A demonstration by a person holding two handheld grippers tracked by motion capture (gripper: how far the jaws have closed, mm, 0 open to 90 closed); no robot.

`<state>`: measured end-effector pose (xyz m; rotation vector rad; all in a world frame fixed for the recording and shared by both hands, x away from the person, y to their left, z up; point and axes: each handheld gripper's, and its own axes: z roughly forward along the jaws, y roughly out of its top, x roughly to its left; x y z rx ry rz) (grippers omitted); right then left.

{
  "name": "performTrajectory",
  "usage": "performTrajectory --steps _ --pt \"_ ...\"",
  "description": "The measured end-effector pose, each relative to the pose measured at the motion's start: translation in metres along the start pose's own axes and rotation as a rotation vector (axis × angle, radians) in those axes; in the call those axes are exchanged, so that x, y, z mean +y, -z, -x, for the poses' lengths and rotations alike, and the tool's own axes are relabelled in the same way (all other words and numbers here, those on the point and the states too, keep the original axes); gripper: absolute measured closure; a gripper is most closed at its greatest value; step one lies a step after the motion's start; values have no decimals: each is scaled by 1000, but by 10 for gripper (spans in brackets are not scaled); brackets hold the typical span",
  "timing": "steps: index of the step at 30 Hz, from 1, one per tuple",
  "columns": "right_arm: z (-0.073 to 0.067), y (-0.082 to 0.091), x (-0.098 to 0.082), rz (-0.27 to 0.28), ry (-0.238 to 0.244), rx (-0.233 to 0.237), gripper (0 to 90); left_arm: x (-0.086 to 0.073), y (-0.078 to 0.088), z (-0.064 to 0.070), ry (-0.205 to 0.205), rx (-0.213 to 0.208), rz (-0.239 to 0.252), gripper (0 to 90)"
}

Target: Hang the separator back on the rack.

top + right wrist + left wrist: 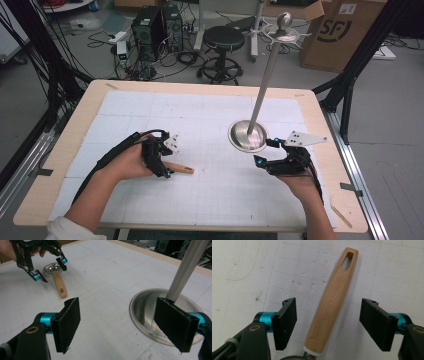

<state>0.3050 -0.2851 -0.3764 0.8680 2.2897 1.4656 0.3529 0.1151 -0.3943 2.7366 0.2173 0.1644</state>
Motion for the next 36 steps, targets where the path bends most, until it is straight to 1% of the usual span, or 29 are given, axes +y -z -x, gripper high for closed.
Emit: performTrajectory --steps 3,6,7,9,11,13,15,16,20,21,27,28,32,36 --pt "0 -1 -1 -6 1 2 205 3 -3 -1 -5 -4 -12 343" --pt "0 -1 -1 -6 0 2 205 5 -6 -2 0 -23 -25 388" --pt "0 -1 -1 -6 0 2 205 5 -6 -2 0 -23 -25 403" --pt "0 0 -1 -7 -3 1 205 4 -8 -4 -4 -33 -42 444" --pt "0 -1 -1 -8 -3 0 205 4 -10 -4 -4 -35 -46 448" --pt "0 -2 -1 -11 0 1 205 3 -13 -6 -2 -26 -75 478" --pt "0 -2 -1 -13 -2 2 206 3 -15 -6 1 -24 -83 493" --pt "1 -2 -1 -13 -1 1 206 3 -19 -8 -2 -28 -96 498" --pt "1 -2 -2 -12 -2 -1 206 3 -18 -9 12 -54 -91 544" --pt "1 -2 -1 -13 -6 -1 206 2 -18 -9 17 -62 -90 569" --pt "1 -2 -2 -14 -1 -1 207 2 -18 -10 17 -64 -89 581" --pt "1 -2 -2 -14 -1 -2 207 3 -18 -9 22 -63 -86 587" --pt "1 -2 -2 -13 -7 3 206 4 -18 -9 19 -58 -86 650" --pt "1 -2 -2 -12 -4 2 206 3 -18 -10 30 -68 -78 652"
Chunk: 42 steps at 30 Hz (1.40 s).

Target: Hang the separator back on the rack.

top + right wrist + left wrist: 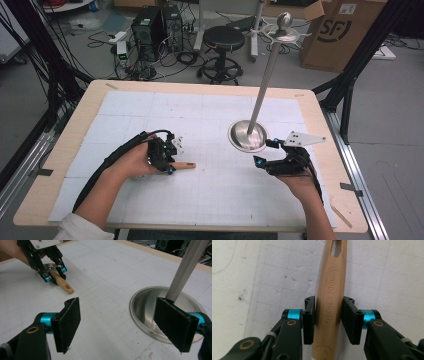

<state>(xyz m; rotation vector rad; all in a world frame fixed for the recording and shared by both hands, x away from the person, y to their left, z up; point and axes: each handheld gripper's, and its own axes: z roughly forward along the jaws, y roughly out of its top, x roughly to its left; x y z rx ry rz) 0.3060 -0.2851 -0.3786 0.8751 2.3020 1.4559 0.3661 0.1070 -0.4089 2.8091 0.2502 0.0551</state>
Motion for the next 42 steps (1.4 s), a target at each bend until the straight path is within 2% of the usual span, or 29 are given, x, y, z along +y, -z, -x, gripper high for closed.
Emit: performTrajectory --steps 11,14,16,20,22,23,26,27,29,30,32,34,35,36,37,40,41,42 --pt "-2 -1 1 -1 5 2 207 -4 -1 0 3 -2 27 658" --pt "-2 0 1 4 5 0 208 -7 0 -4 63 -17 52 676" --pt "-2 1 1 5 3 -3 208 -9 0 -6 83 -30 68 677" --pt "0 1 0 3 -1 -5 208 -9 2 -6 97 -22 86 677" --pt "0 0 0 -3 -2 -6 208 -9 5 -6 97 -17 122 677" --pt "-1 0 0 -3 -1 -3 208 -9 10 -6 101 -15 165 677" --pt "-1 0 0 -1 5 -5 208 -9 19 -6 112 27 210 678" --pt "-1 0 0 -1 5 -5 208 -9 19 -6 112 27 210 678" --pt "-1 1 0 -1 1 -4 208 -10 27 -6 126 38 263 679" --pt "-1 1 0 -1 1 -4 208 -10 27 -6 126 38 263 679" --pt "-2 1 1 6 10 -5 213 -9 36 -3 120 45 331 679" --pt "-2 1 1 9 9 -6 214 -7 42 -1 105 56 365 679" --pt "-3 1 1 11 6 -6 214 -7 42 -1 105 56 365 679" --pt "-3 1 1 11 8 -6 214 -4 47 1 96 65 396 679" --pt "-3 1 1 11 8 -6 214 -4 47 1 96 65 396 679" --pt "-3 1 1 12 13 -6 216 0 53 1 92 38 455 680" --pt "-3 1 1 12 13 -6 216 0 53 1 92 38 455 680" --pt "-3 2 1 17 14 -4 217 2 56 1 98 29 500 680"
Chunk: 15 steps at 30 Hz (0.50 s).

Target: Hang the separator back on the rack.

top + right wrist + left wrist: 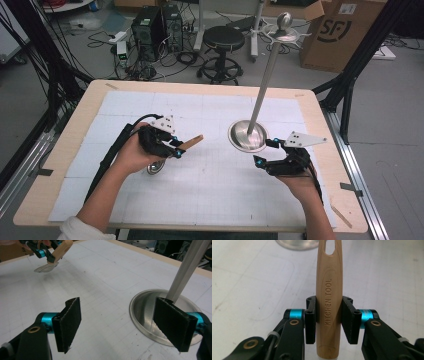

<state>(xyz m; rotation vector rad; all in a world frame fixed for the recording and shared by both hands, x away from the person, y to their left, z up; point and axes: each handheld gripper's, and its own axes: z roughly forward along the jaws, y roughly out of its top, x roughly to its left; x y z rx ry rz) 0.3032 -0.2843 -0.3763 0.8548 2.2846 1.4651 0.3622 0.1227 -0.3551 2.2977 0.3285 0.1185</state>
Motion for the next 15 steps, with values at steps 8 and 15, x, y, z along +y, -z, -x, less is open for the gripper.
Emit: performTrajectory --steps 8,15 --pt "0 1 1 8 4 5 217 20 8 -4 18 -3 139 679" --pt "-1 1 3 14 10 15 217 45 9 -7 11 40 222 679"
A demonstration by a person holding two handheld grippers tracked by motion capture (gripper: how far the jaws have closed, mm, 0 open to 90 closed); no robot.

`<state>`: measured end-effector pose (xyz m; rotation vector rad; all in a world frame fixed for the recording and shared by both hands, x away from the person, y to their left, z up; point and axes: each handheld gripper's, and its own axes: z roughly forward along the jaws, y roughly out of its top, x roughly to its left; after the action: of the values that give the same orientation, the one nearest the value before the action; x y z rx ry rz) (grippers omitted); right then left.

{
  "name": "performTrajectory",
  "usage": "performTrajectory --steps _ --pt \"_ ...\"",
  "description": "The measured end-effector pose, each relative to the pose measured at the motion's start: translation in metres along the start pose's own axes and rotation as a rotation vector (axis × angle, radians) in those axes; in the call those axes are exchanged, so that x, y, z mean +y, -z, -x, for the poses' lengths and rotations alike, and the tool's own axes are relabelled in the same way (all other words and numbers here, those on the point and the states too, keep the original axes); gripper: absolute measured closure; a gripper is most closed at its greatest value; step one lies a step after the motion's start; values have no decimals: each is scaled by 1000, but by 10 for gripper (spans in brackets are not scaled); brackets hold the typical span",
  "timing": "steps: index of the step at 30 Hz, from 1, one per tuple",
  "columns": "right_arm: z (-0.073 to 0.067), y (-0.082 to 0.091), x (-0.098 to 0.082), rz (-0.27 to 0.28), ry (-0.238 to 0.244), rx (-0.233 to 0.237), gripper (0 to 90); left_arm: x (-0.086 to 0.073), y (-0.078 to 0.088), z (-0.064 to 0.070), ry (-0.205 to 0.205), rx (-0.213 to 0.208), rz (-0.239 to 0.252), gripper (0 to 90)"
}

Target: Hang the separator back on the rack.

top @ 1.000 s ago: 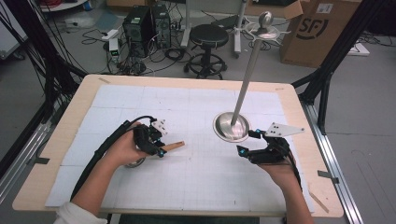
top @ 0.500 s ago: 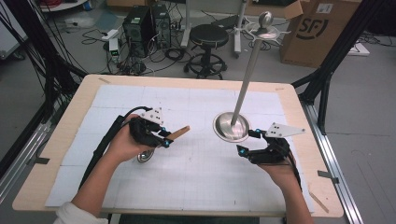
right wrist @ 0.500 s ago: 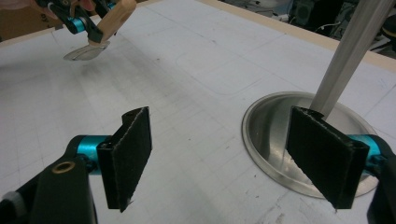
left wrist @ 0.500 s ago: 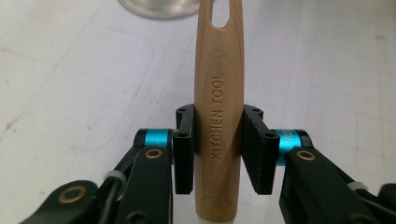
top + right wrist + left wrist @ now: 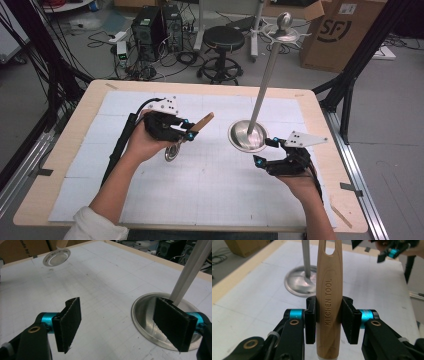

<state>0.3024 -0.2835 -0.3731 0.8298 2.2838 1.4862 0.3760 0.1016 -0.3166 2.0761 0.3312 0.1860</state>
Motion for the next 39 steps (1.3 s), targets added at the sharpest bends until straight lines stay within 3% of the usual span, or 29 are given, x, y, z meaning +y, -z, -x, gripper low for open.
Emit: performTrajectory --steps 6,7,8,9,14,28,39 --pt "0 0 1 5 3 3 217 23 2 -7 -4 21 70 679" --pt "-1 0 1 7 1 6 217 34 4 -9 3 17 114 679" --pt "-1 0 1 6 0 7 217 34 4 -9 3 17 114 679" --pt "-1 0 1 6 2 9 217 44 6 -10 -8 17 141 679" --pt "-1 1 1 7 0 9 217 67 9 -12 -19 24 180 679" --pt "-3 2 0 13 1 16 217 104 11 -23 -9 31 253 679" --pt "-5 6 0 17 0 15 217 127 9 -32 -20 54 280 679"
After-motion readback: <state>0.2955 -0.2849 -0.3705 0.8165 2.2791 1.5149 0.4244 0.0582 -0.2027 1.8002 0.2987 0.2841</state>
